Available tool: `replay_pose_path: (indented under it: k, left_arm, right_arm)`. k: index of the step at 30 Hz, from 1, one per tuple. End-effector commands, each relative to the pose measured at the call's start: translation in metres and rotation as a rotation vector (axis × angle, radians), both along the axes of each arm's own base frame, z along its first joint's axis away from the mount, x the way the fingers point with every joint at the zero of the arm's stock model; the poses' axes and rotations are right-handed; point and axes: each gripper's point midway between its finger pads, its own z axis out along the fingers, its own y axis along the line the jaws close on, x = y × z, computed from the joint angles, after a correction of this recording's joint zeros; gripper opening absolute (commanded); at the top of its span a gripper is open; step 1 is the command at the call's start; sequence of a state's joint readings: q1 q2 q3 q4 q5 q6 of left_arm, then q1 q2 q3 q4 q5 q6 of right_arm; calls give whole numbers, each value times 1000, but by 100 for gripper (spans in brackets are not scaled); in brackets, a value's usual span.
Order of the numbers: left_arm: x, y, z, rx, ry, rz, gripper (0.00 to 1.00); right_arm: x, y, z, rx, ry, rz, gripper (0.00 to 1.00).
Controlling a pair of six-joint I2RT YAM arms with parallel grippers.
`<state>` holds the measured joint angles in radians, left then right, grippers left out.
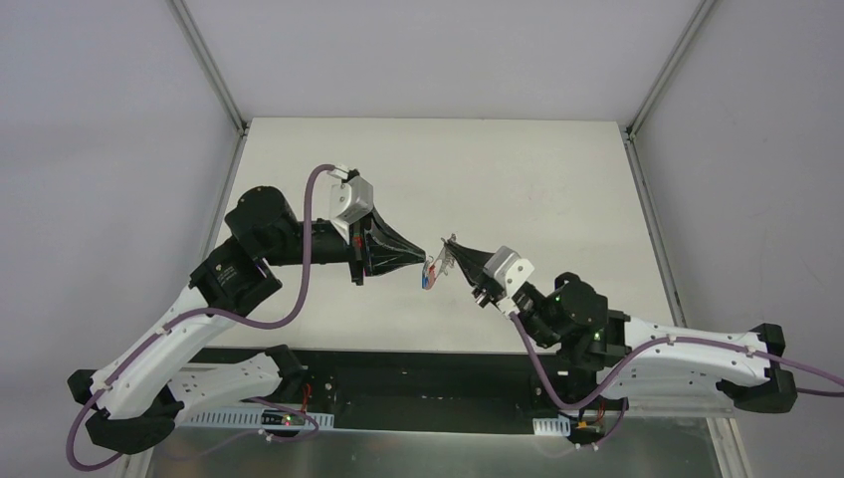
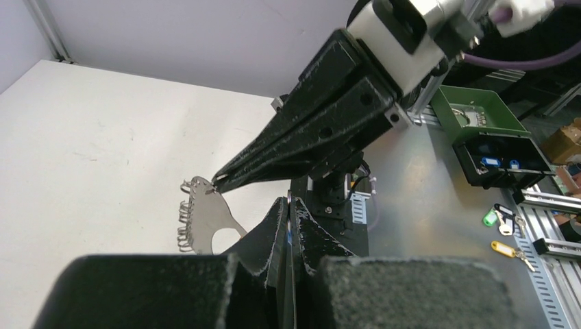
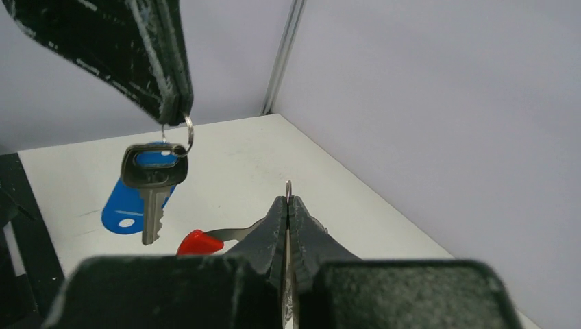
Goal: Put the keys on the keyring
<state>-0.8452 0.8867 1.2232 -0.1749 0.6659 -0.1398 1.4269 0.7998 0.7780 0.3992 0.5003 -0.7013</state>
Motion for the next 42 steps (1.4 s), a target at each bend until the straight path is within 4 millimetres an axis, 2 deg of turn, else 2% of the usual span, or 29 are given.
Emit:
replay_pose_path:
  k: [1, 12, 20, 27, 31, 33, 34, 36, 42]
  left_arm:
    - [1, 3, 18, -35, -55, 19, 0]
    - [2, 3, 12, -17, -66, 22, 0]
    - [4, 2, 10, -12, -65, 28, 0]
    - [5, 1, 7, -4, -62, 31, 0]
    - [8, 2, 5, 2, -66, 50, 0]
    - [12, 3, 0, 12, -62, 68, 0]
    - [14, 2, -2, 18, -57, 75, 0]
    - [18, 2, -8, 32, -51, 92, 0]
    - [46, -7, -41, 110, 14, 189, 0]
  right_arm:
    - [-6, -8, 37, 114, -160, 0, 0]
    - [-23, -6, 25, 74, -374, 57, 0]
    - [-33, -6, 25, 57, -463, 84, 0]
    - [-35, -6, 27, 59, -465, 89, 0]
    - [-32, -11, 30, 73, -406, 81, 0]
    - [-29, -15, 28, 71, -330, 85, 0]
    - [-28, -20, 34, 83, -306, 79, 0]
    - [-27, -24, 29, 56, -208, 94, 0]
    - [-29, -48, 30, 17, 48, 113, 0]
